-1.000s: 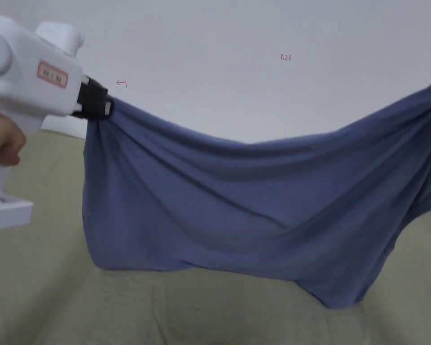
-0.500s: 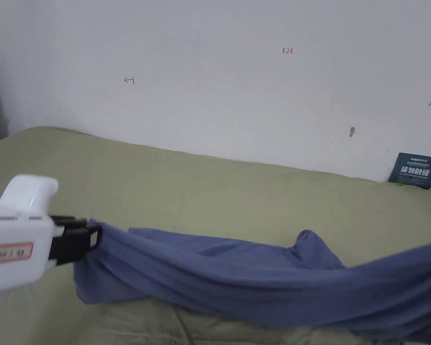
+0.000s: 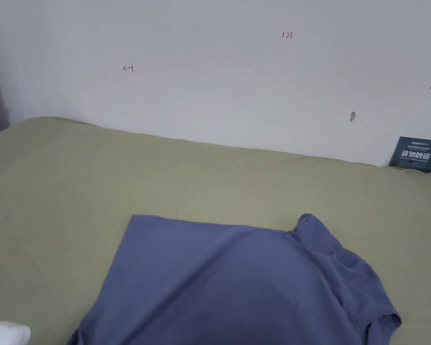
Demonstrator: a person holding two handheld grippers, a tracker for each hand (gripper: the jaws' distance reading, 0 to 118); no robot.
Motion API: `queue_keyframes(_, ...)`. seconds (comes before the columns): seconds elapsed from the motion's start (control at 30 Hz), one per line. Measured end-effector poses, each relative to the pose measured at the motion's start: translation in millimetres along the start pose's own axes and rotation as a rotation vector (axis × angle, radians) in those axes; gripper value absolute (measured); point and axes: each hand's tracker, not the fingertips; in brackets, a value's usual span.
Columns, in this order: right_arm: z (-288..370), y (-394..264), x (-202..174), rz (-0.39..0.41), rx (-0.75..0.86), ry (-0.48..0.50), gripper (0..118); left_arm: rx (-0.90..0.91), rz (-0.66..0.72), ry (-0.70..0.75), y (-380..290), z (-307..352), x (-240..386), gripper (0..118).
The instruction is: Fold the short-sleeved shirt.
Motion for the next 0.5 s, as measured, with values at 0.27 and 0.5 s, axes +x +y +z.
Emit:
queue_keyframes(0.27, -1, -22, 18, -0.119, -0.138, -0.085, 74, -0.095, 0.068, 0.044, -29, 5, -13, 67)
queue_keyframes(0.5, 44, 1, -22, 0.071, 0.05, -0.103, 74, 0.204, 0.07, 0.143, -11, 77, 27, 68)
